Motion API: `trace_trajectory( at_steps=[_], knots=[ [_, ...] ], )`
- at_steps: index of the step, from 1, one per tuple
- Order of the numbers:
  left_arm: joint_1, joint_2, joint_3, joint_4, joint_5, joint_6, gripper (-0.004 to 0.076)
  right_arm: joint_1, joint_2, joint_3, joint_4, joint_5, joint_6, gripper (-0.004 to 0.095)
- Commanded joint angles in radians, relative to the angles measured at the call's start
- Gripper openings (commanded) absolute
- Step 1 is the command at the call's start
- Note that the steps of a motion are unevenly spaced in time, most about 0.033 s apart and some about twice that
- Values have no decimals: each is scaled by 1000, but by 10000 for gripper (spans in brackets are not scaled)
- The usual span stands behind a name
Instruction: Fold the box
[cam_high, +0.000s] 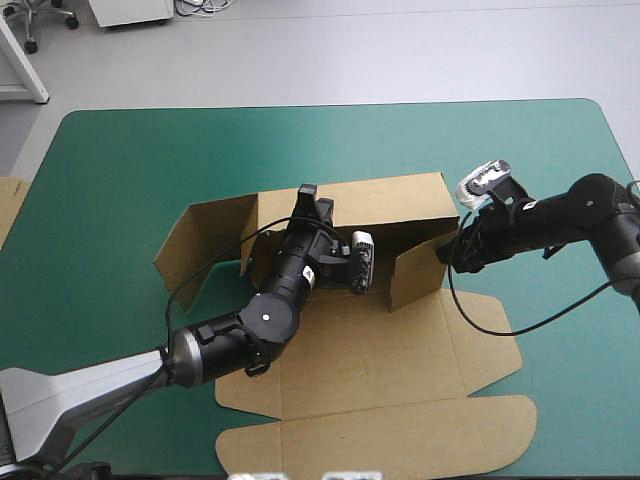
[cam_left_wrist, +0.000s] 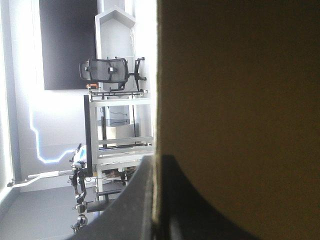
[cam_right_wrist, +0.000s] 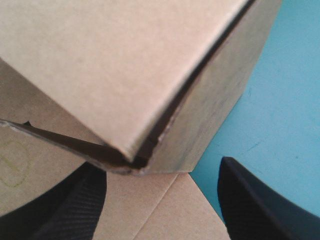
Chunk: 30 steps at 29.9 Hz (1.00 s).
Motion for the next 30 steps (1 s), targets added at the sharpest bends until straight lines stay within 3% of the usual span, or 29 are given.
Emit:
trace_trajectory(
  at_steps=[1,8,20,23,30],
  knots=[
    [-7,-44,-23,43,24,-7,-10,22,-36,-23,46,-35,34,609],
    [-7,-44,-23,43,17,-7,-10,62,-36,-23,42,-102,91,609],
    [-7,-44,-23,43,17,-7,-10,242,-36,-22,-168,-283,302,586],
    [-7,-44,-23,43,17,-7,-10,262,-36,-22,-188,-326,331,466],
    [-7,-44,-23,39,17,-7,-10,270,-36,-22,-182,-344,321,17]
  ],
)
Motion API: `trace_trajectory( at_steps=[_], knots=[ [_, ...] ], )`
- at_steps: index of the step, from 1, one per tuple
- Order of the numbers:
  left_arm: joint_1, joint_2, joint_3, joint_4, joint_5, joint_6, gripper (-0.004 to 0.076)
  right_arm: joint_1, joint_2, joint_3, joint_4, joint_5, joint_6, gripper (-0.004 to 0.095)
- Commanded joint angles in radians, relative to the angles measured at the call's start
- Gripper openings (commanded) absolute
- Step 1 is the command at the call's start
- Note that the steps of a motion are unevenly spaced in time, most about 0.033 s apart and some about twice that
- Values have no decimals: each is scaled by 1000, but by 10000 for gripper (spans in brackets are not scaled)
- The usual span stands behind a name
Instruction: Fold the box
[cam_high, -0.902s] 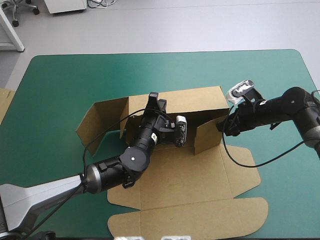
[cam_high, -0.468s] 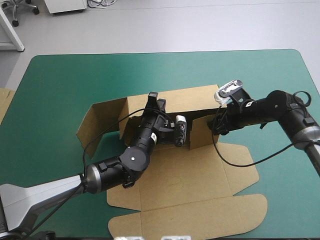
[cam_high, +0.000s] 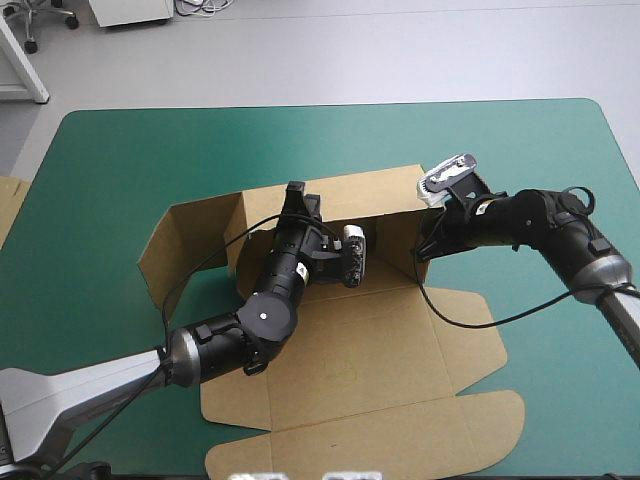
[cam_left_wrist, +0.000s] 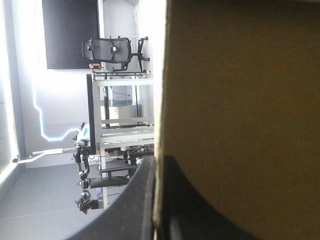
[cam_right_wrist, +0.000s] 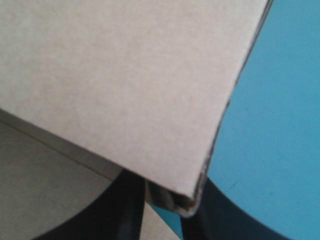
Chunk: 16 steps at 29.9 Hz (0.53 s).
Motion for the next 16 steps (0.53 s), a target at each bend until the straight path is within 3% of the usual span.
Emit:
trace_trajectory(
  at_steps=[1,11,13,16],
  knots=[
    [-9,-41,-28,59,-42,-9,-10,15,-36,-27,77,-36,-16,-23],
    [-9,-41,-28,59,-44,-28,-10,15,-36,-27,73,-15,-12,-11],
    [-9,-41,-28,61,-44,-41,-10,15,-36,-27,73,-7,-15,40],
    [-9,-41,-28,59,-44,-41,-10,15,-36,-27,69,5,-7,206]
  ],
)
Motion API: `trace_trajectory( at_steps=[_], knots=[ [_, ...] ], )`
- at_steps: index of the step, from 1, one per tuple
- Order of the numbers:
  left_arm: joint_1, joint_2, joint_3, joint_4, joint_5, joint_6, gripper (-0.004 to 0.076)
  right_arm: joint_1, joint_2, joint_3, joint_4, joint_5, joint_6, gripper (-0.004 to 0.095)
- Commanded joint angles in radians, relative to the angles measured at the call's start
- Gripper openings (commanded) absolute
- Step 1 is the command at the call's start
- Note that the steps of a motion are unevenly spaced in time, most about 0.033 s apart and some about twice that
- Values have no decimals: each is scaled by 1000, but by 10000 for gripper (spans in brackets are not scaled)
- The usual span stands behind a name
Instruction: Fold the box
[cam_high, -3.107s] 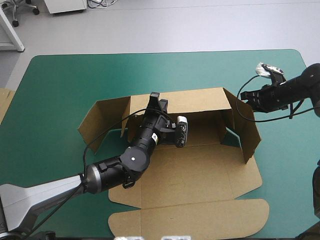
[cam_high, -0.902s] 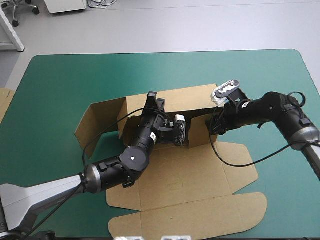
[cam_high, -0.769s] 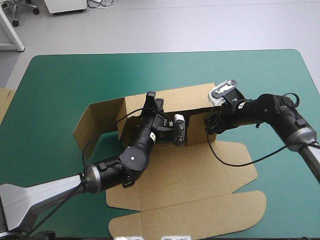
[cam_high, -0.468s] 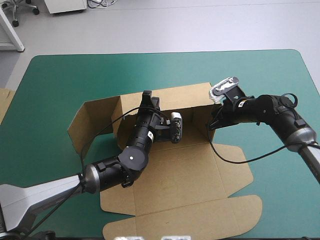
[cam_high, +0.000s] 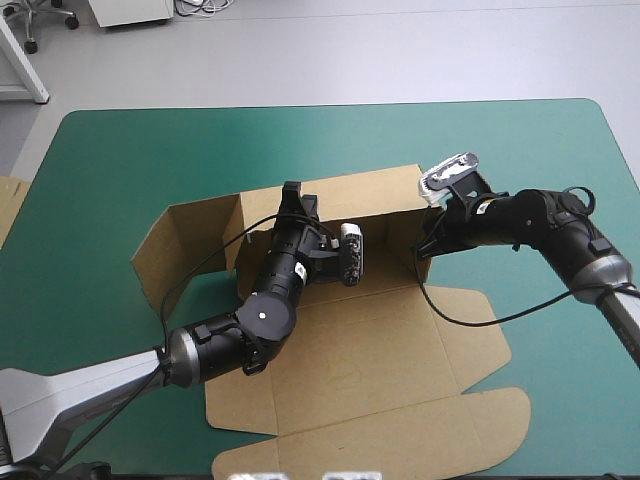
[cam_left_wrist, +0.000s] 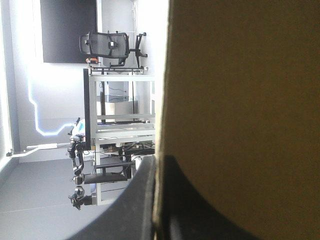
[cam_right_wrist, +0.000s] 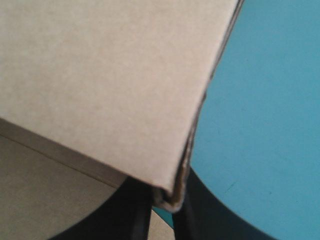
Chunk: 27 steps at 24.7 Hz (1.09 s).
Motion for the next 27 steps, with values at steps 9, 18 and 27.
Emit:
trace_trajectory(
  at_steps=[9,18,27],
  knots=[
    [-11,-38,-30,66,-53,-43,-10,31,-60,-25,-16,10,74,421],
    [-11,-38,-30,66,-51,-47,-10,112,-225,230,-137,-267,265,421],
    [-11,-38,-30,31,-53,-49,-10,112,-145,273,-128,-457,285,405]
  ],
)
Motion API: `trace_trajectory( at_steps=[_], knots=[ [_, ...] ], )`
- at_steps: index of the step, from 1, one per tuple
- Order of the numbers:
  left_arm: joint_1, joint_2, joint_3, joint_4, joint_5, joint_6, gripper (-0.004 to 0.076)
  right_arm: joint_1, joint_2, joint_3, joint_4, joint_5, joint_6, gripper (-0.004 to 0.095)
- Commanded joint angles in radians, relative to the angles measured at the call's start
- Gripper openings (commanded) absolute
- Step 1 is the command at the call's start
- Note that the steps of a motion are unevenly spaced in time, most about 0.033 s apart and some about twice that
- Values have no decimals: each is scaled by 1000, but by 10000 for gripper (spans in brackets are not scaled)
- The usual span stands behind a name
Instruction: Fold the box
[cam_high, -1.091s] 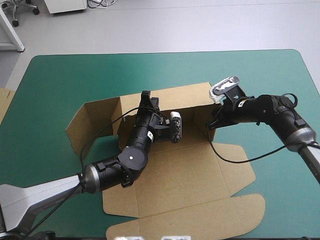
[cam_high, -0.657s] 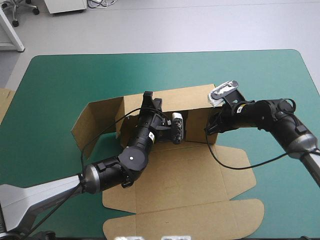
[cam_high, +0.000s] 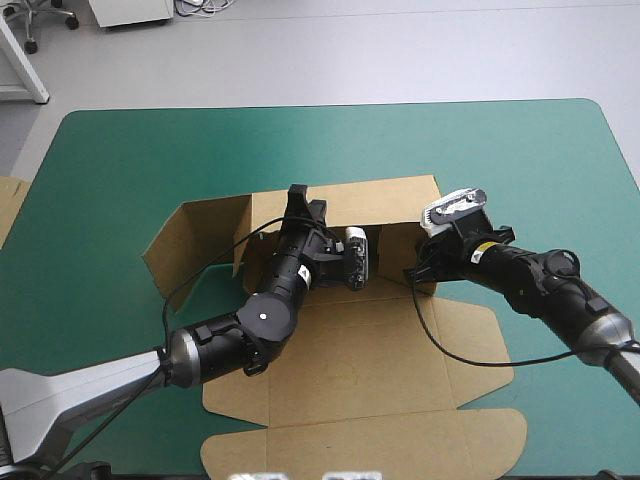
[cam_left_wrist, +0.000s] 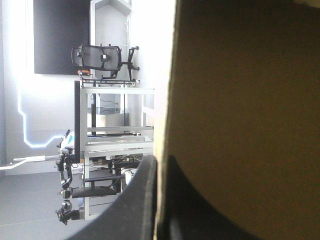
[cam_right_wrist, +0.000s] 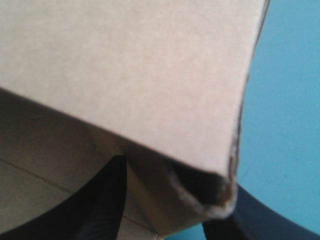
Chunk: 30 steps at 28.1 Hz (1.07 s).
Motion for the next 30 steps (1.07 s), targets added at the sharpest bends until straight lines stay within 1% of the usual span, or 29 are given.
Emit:
trace_trajectory(
  at_steps=[1,4,5,7,8,13,15,17,22,24,25,30],
  knots=[
    [-9,-38,-30,40,0,-25,-10,3,8,-26,19,-105,3,392],
    [-9,-38,-30,40,-4,-25,-10,3,40,-26,19,-118,7,289],
    [-9,-38,-30,40,-4,-25,-10,3,46,-26,22,-119,7,207],
    [-9,-38,-30,42,-4,-25,-10,3,52,-26,34,-119,7,79],
    [-9,-38,-30,42,-4,-25,-10,3,54,-26,44,-119,4,-16],
    [-9,-38,-30,44,-15,-25,-8,3,54,-26,52,-120,16,-20],
    [-9,-38,-30,44,-24,-25,5,3,54,-26,52,-120,38,-20],
    [-9,-38,-30,44,-28,-25,49,3,54,-26,52,-122,42,-20],
    [-9,-38,-30,44,-21,-23,234,3,55,-26,52,-132,59,-20],
    [-21,-38,-30,44,22,-25,289,3,56,-26,52,-132,61,-20],
    [-49,-38,-30,49,80,-27,319,3,59,-26,52,-134,73,-20],
    [-151,-40,-33,40,238,-27,322,3,61,-26,52,-152,115,-20]
  ],
)
